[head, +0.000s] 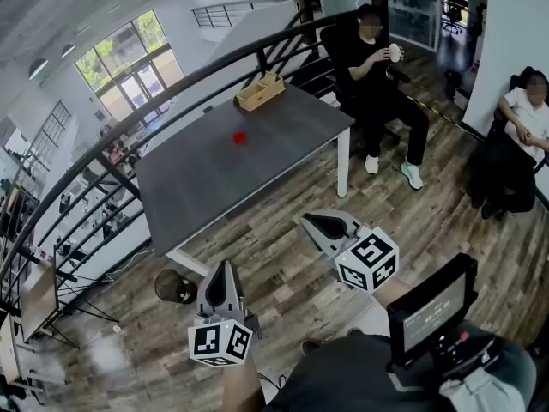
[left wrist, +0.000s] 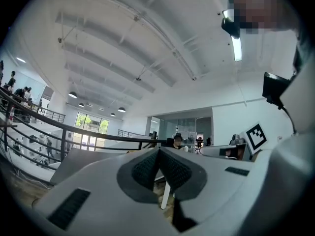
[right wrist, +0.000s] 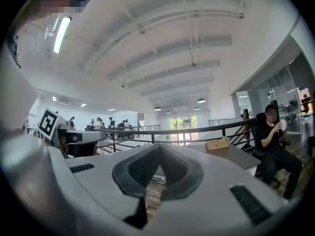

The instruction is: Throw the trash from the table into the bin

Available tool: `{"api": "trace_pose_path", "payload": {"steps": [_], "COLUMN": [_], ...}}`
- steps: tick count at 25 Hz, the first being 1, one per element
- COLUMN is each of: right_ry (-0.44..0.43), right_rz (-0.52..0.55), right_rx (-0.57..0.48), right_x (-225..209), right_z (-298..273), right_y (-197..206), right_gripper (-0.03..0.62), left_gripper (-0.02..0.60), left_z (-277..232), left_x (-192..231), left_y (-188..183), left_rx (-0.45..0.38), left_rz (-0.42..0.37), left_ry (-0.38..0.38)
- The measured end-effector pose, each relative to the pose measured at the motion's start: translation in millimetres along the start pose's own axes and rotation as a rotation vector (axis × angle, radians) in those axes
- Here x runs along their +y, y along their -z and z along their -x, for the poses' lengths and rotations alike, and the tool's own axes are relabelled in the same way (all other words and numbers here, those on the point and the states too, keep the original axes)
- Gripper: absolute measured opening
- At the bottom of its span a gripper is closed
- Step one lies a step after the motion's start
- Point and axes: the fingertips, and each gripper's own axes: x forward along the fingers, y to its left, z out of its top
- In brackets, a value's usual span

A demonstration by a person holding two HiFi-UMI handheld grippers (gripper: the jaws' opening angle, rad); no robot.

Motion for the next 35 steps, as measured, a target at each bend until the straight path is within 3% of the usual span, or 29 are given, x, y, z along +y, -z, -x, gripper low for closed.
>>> {"api": "trace_pose_path", "payload": {"steps": [5,11,18,25,35], "right_ry": [0.025,0.062,0.093,0.064,-0.029], "right_rz": [-0.003,0.007,-0.001,-0.004,0.017], "right_rx": [0.006,-0.006,0.013,0.017,0.007], "right_x": [-1.9,5.1,-7.3,-49.4,-134.3], "right_z": [-22.1,-37.9,-64.1,-105.0,-172.7], "right_y": [5.5,5.7,17.1,13.6,1.7], "right_gripper": [0.009,0.009,0.009,0.009,0.009], "left_gripper": [0.009,0.009,0.009,0.009,0.009], "left_z": [-8.8,-16.6,-42.5,-97.2,-204.0], "left_x": [23.1,40.9,66.0,88.0,93.8], "left_y": [1.8,3.9,16.4,14.7,10.6], "left_rx": [-0.001,0.010,0.017,0.013,0.030], "left_rz": [0.011,-0.004,0.036,0.060,0.020], "left_ry": [0.011,0.076,0.099,0.059,-0.001]}}
